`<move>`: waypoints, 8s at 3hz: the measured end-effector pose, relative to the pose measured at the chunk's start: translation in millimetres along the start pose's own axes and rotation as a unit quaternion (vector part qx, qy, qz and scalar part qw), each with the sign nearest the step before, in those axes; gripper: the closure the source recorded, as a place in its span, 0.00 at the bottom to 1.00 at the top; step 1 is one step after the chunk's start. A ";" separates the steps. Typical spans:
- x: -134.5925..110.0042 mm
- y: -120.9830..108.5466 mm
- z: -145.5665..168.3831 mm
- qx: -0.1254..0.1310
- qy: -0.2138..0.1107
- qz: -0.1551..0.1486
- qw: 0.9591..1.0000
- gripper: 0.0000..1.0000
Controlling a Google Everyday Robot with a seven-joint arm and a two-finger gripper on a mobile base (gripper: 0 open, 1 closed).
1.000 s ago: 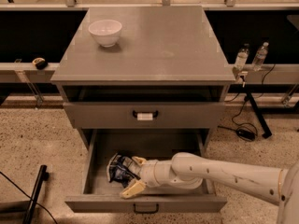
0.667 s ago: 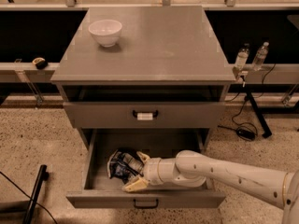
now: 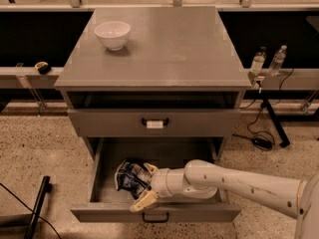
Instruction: Pick blue chip bag from middle drawer and place on counter
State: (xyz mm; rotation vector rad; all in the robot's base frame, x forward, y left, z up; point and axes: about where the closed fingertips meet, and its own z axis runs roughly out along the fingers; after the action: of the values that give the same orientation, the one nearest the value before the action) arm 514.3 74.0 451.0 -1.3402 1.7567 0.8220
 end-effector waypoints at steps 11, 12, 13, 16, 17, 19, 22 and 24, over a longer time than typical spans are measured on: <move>-21.6 -6.1 -9.7 0.033 -0.076 -0.026 0.996 1.00; -72.7 30.1 -65.3 -0.012 -0.100 -0.077 0.992 1.00; -123.3 56.9 -119.2 -0.051 -0.093 -0.123 0.987 1.00; -175.7 64.4 -181.7 -0.080 -0.078 -0.143 0.983 1.00; -187.2 58.4 -190.0 -0.085 -0.076 -0.159 0.981 1.00; -258.1 49.5 -238.0 -0.089 -0.069 -0.232 0.966 1.00; -310.5 46.9 -271.4 -0.094 -0.039 -0.266 0.959 1.00; -373.9 -33.0 -354.4 -0.002 0.086 -0.222 0.971 1.00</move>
Offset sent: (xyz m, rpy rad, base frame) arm 0.0110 0.0024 0.0238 0.0429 -0.0353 0.0083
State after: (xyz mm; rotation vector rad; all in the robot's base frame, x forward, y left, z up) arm 538.2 -55.0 950.4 -1.7637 1.4911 0.4692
